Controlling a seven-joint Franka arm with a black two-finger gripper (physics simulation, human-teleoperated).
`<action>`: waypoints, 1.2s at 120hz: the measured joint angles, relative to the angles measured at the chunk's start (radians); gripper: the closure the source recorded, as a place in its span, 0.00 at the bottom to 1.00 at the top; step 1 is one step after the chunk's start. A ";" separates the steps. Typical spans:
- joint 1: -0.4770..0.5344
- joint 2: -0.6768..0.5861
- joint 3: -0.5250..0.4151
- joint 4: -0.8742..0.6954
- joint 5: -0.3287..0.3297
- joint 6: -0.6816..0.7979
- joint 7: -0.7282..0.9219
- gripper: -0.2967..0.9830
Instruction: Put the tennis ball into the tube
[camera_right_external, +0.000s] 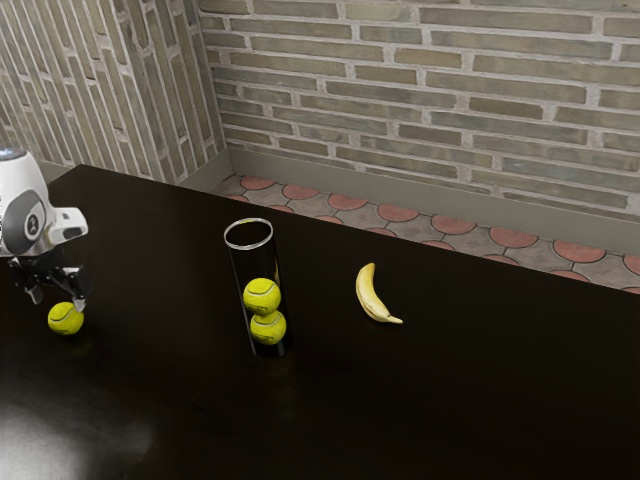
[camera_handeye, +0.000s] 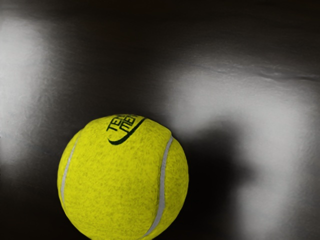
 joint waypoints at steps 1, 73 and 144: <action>0.001 0.003 0.000 0.000 0.000 0.005 0.006 0.23; 0.021 0.142 0.000 0.018 -0.113 0.136 0.267 0.27; 0.041 0.172 0.000 0.042 -0.180 0.155 0.353 0.47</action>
